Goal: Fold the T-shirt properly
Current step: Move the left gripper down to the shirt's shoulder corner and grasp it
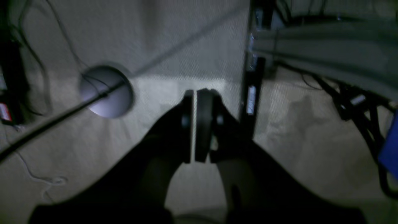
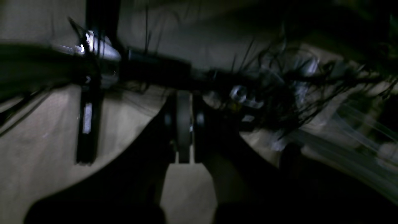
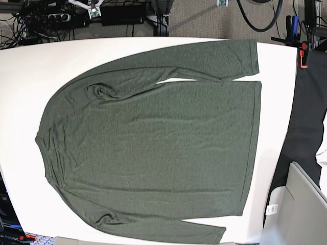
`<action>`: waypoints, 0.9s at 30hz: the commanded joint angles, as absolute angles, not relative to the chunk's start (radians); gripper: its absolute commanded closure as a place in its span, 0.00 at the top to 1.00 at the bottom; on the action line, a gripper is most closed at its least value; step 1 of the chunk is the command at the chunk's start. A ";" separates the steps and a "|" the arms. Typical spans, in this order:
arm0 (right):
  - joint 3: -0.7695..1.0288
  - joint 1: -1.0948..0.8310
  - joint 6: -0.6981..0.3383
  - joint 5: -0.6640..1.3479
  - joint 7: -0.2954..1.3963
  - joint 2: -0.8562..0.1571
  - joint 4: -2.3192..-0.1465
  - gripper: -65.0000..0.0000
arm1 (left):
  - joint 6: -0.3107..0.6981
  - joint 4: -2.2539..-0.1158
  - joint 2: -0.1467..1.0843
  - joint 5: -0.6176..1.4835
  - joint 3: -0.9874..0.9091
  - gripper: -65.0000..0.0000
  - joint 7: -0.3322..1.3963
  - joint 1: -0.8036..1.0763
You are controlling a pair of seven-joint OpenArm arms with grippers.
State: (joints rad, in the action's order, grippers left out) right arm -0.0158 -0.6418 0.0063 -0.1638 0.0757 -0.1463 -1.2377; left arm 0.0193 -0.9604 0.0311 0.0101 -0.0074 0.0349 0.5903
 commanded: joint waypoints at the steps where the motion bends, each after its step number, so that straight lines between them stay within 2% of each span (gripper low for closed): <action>1: -0.012 -0.674 0.013 -0.166 0.065 -0.163 -1.277 0.00 | 0.016 -0.995 0.033 0.010 -0.012 0.00 0.031 0.611; 7: -0.008 -0.769 0.013 -0.168 0.065 -0.214 -1.481 0.00 | 0.016 -1.165 0.028 0.012 -0.125 0.00 0.031 0.661; 13: -0.005 -0.829 0.013 -0.168 0.067 -0.257 -1.629 0.00 | 0.016 -1.385 0.028 0.013 -0.137 0.00 0.054 0.742; 21: -0.004 -0.883 0.013 -0.168 0.067 -0.308 -1.770 0.00 | 0.016 -1.658 0.031 0.206 -0.137 0.00 0.177 0.840; 27: -0.002 -0.926 0.013 -0.168 0.067 -0.340 -1.874 0.00 | 0.016 -1.821 0.031 0.237 -0.137 0.00 0.274 0.877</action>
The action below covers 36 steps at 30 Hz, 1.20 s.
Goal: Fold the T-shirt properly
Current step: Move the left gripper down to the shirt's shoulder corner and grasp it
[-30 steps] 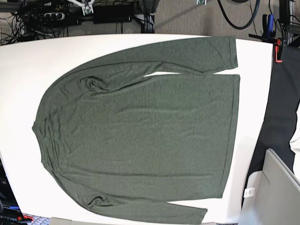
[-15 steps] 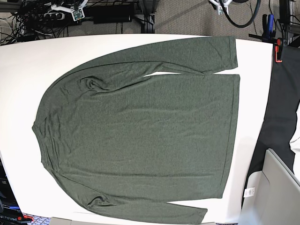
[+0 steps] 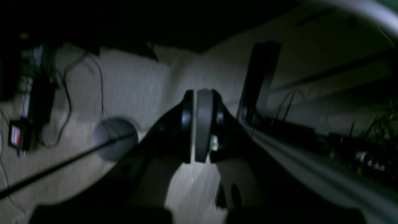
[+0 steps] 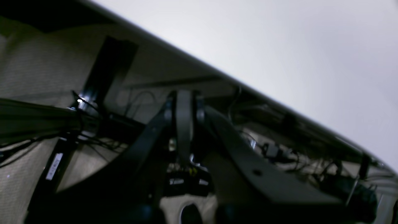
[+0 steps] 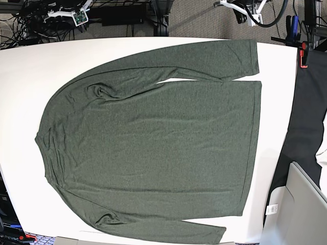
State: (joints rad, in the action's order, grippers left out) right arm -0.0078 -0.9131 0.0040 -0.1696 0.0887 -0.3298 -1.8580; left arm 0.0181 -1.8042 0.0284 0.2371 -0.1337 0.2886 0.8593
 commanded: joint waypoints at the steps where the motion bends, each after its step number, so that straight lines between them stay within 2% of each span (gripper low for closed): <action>1: -0.002 -0.929 0.013 -0.168 0.067 -0.341 -1.891 0.00 | 0.016 -1.845 0.031 0.237 -0.137 0.00 0.277 0.885; 6: 0.050 -0.961 0.013 -0.168 0.067 -0.335 -1.956 0.00 | 0.016 -1.949 0.031 0.237 -0.139 0.00 0.278 0.888; 15: 0.120 -0.960 0.013 -0.168 0.059 -0.332 -2.012 0.00 | 0.016 -1.997 0.030 0.237 -0.139 0.01 0.280 0.871; 20: 0.127 -0.951 0.013 -0.168 0.065 -0.331 -2.023 0.00 | 0.015 -2.002 0.033 0.234 -0.162 0.11 0.283 0.835; 28: 0.127 -0.934 0.013 -0.168 0.065 -0.331 -2.025 0.01 | 0.015 -2.002 0.031 0.240 -0.166 0.33 0.406 0.766; 33: 0.142 -0.923 0.013 -0.168 0.067 -0.331 -2.025 0.01 | 0.015 -2.000 0.033 0.325 -0.170 0.36 0.427 0.727; 36: 0.159 -0.923 0.013 -0.168 0.067 -0.331 -2.025 0.01 | 0.016 -1.995 0.033 0.394 -0.223 0.36 0.498 0.699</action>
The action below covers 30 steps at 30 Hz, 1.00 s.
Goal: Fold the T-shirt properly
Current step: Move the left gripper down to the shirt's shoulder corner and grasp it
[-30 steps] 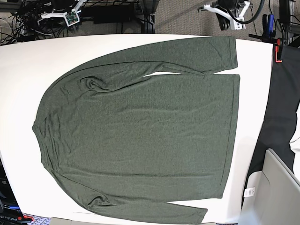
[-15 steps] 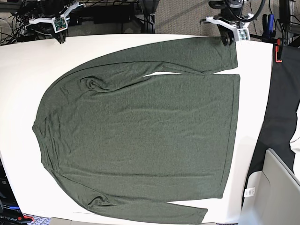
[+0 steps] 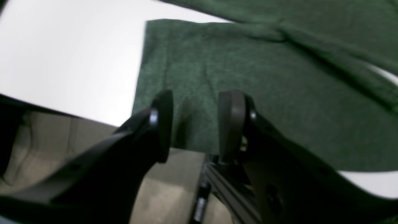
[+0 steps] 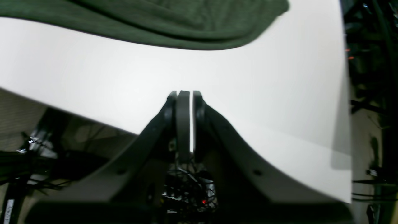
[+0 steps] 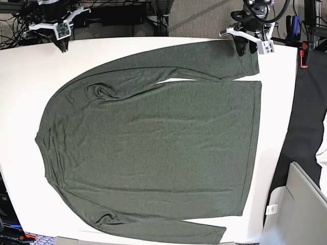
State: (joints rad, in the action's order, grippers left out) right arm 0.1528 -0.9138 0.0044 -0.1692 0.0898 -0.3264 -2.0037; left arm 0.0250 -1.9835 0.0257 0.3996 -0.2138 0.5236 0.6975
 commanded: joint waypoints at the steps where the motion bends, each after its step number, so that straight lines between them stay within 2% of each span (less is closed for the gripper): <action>1: 0.163 -0.921 0.013 -0.168 0.067 -0.331 -2.025 0.01 | 0.016 -1.992 0.033 0.415 -0.245 0.36 0.529 0.676; 9: 0.160 -0.894 0.013 -0.168 0.074 -0.331 -2.025 0.01 | 0.016 -1.980 0.031 0.483 -0.383 0.36 0.673 0.561; 17: 0.159 -0.839 0.013 -0.162 0.176 -0.329 -2.026 0.01 | 0.016 -1.954 0.031 0.483 -0.387 0.36 0.774 0.521; 30: 0.165 -0.831 0.013 -0.162 0.176 -0.295 -2.026 0.01 | 0.018 -1.860 0.025 0.486 -0.374 0.36 0.794 0.519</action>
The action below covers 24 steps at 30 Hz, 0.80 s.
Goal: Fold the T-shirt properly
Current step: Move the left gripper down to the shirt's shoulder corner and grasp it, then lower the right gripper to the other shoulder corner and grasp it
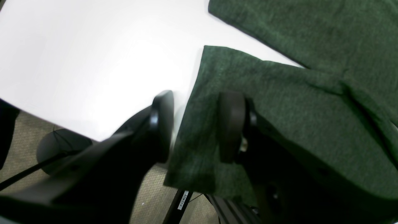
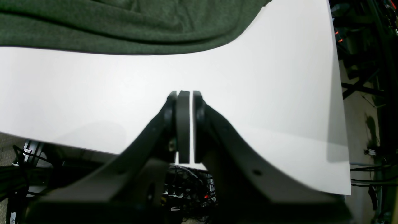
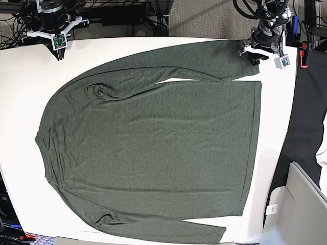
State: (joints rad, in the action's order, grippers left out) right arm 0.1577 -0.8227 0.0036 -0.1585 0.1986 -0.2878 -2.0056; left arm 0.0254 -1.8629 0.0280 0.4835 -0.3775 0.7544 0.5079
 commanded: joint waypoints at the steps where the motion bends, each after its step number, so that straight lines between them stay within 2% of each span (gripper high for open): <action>1: 0.165 -0.828 0.013 -0.162 0.176 -0.295 -2.026 0.01 | 0.018 -1.860 0.025 0.492 -0.374 0.36 0.796 0.519; 7: 0.165 -0.816 0.013 -0.162 0.177 -0.294 -2.028 0.01 | 0.021 -1.868 0.027 0.595 -0.372 0.35 0.862 0.521; 12: 0.165 -0.803 0.013 -0.162 0.177 -0.294 -2.028 0.01 | 0.145 -1.868 0.030 0.641 -0.372 0.17 0.894 0.521; 18: 0.165 -0.802 0.013 -0.160 0.177 -0.294 -2.028 0.01 | 0.150 -1.867 0.031 0.638 -0.381 0.00 0.889 0.521; 24: 0.170 -0.780 0.013 -0.165 0.177 -0.245 -2.028 0.01 | 0.150 -1.877 0.054 0.638 -0.384 0.00 0.885 0.521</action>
State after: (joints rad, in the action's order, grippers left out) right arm 0.1627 -0.7750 0.0036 -0.1581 0.2050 -0.2382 -2.0060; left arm 0.1509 -1.8648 0.0425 0.6472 -0.3805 0.8642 0.5102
